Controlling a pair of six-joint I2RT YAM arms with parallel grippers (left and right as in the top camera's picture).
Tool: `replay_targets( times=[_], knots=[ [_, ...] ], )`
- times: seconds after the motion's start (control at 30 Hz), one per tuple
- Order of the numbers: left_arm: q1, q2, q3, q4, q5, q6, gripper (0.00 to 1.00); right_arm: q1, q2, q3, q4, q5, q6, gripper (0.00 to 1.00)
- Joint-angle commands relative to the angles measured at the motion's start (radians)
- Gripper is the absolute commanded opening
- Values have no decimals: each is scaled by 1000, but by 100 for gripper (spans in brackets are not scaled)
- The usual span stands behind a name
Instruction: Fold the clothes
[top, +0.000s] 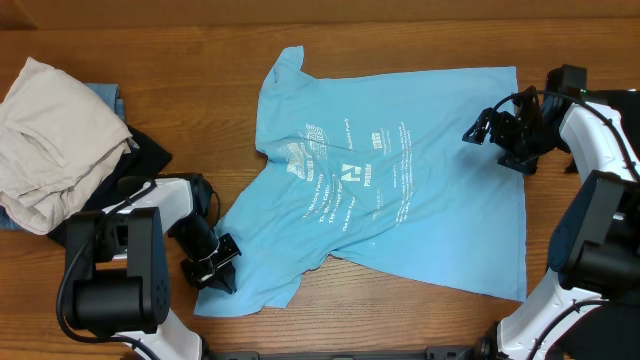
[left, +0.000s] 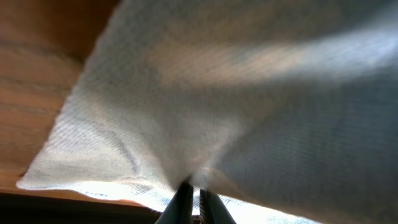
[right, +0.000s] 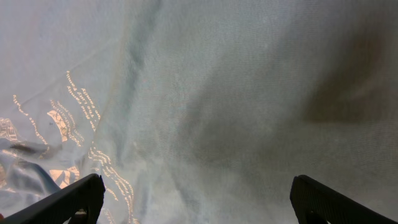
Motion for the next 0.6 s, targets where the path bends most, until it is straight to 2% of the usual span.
replay_targets(
  times=[0.0, 0.07, 0.1, 0.2, 0.37, 0.47, 0.57],
  knots=[
    [-8, 127, -167, 90, -80, -17, 13, 2, -24, 18, 6, -9, 3, 100],
    [-9, 127, -169, 87, -79, -18, 13, 2, -24, 18, 6, -9, 3, 100],
    [-8, 127, -166, 89, -66, -18, 4, 2, -24, 18, 6, -9, 3, 100],
    [-9, 77, -146, 87, 36, 45, 4, 2, -24, 18, 6, -9, 3, 100],
    [-8, -196, -84, 2, 78, 48, 4, 2, -24, 18, 6, -9, 3, 100],
    [-8, -322, -77, 90, 78, 20, 4, 2, -24, 18, 6, -9, 3, 100],
    [-8, -323, -78, 182, 77, -7, 4, 2, -24, 18, 6, -9, 4, 100]
  ],
)
